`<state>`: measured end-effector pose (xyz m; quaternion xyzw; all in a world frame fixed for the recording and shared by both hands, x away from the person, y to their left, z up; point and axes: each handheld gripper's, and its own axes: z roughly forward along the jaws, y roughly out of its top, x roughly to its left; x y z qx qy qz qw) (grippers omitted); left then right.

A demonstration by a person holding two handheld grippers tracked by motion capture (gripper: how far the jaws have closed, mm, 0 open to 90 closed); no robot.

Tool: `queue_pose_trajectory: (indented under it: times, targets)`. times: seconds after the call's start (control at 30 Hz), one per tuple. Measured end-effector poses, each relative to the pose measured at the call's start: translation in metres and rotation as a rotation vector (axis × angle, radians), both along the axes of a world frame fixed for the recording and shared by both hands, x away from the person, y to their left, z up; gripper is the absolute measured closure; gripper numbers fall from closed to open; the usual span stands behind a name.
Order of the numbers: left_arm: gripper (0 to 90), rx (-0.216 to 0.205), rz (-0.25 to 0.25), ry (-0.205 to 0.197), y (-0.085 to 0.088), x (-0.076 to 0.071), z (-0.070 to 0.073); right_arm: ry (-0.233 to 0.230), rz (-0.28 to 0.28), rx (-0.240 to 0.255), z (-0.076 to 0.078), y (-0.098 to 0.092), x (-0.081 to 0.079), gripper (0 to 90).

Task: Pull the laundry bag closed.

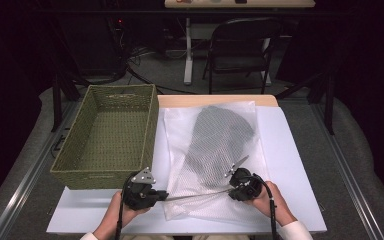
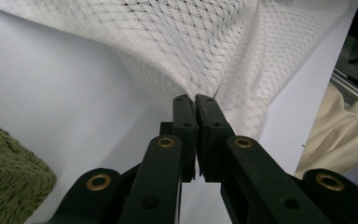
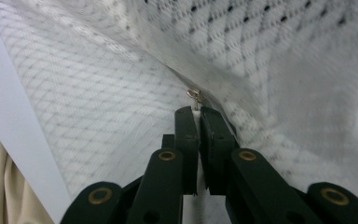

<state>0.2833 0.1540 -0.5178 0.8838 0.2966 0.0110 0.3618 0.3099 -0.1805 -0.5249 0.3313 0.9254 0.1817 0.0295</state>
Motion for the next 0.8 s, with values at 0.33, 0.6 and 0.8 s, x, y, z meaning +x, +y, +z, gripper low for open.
queue_pose_trajectory:
  times: [0.33, 0.6, 0.8]
  targets:
    - [87.3, 0.004, 0.002, 0.001, 0.0, 0.0, -0.001, 0.006, -0.03, -0.001, 0.001, -0.016, -0.001, 86.3]
    - [87.3, 0.009, 0.004, 0.003, 0.001, 0.001, -0.001, 0.006, -0.055, 0.006, 0.002, -0.028, -0.002, 86.3]
    - [87.3, 0.015, 0.007, 0.002, 0.001, 0.001, -0.001, 0.01, -0.078, 0.007, 0.003, -0.036, -0.005, 86.3]
